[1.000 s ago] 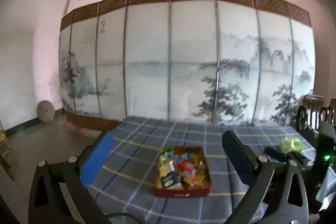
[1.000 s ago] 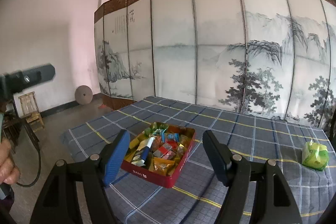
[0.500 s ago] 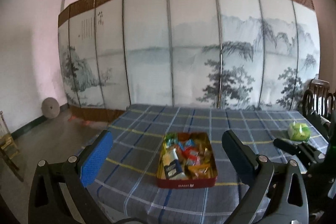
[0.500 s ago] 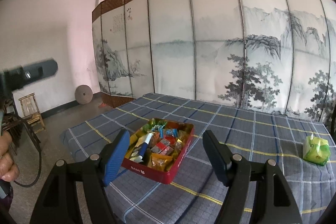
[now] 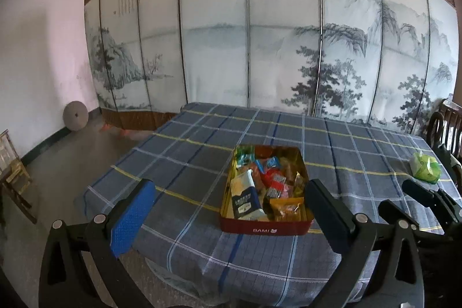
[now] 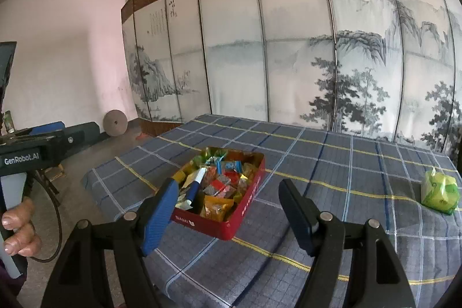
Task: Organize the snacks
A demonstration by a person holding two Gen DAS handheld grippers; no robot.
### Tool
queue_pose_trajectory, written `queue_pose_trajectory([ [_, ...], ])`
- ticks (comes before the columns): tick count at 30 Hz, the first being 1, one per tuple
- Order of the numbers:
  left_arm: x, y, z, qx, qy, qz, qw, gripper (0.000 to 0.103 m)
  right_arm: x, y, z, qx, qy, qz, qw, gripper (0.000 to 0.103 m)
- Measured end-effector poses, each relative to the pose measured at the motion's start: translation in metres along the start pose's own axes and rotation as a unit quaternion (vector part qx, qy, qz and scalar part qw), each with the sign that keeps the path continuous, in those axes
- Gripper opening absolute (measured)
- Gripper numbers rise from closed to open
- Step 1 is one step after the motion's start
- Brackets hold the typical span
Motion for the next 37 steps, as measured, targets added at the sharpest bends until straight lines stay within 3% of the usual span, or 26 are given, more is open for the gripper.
queue_pose_trajectory([
  [28, 0.030, -0.078, 0.030, -0.096, -0.021, 0.013, 0.9951, 0.103, 0.085, -0.046, 0.014, -0.051, -0.071, 0.042, 0.995, 0.074],
  [30, 0.030, -0.081, 0.031, -0.093, -0.019, 0.016, 0.9954, 0.103, 0.103, -0.055, 0.016, -0.065, -0.083, 0.057, 0.993, 0.074],
  [33, 0.028, -0.079, 0.030, -0.071, -0.026, -0.012, 0.9971, 0.102, 0.147, -0.068, 0.019, -0.088, -0.119, 0.083, 0.986, 0.074],
  [37, 0.023, -0.083, 0.034, -0.094, -0.011, -0.002, 0.9955, 0.102, 0.231, -0.084, 0.026, -0.130, -0.133, 0.173, 0.967, 0.074],
])
Point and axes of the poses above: each gripper's, at about its wrist camera, not at the fingertips, and y roughly against the way its jaws point, x to its right, z to its underside, the point moved 8 cm from there along -y, roughly the way its jaws point, and after that the axes turned 15 degrees about -y, right-handed, at the moved point
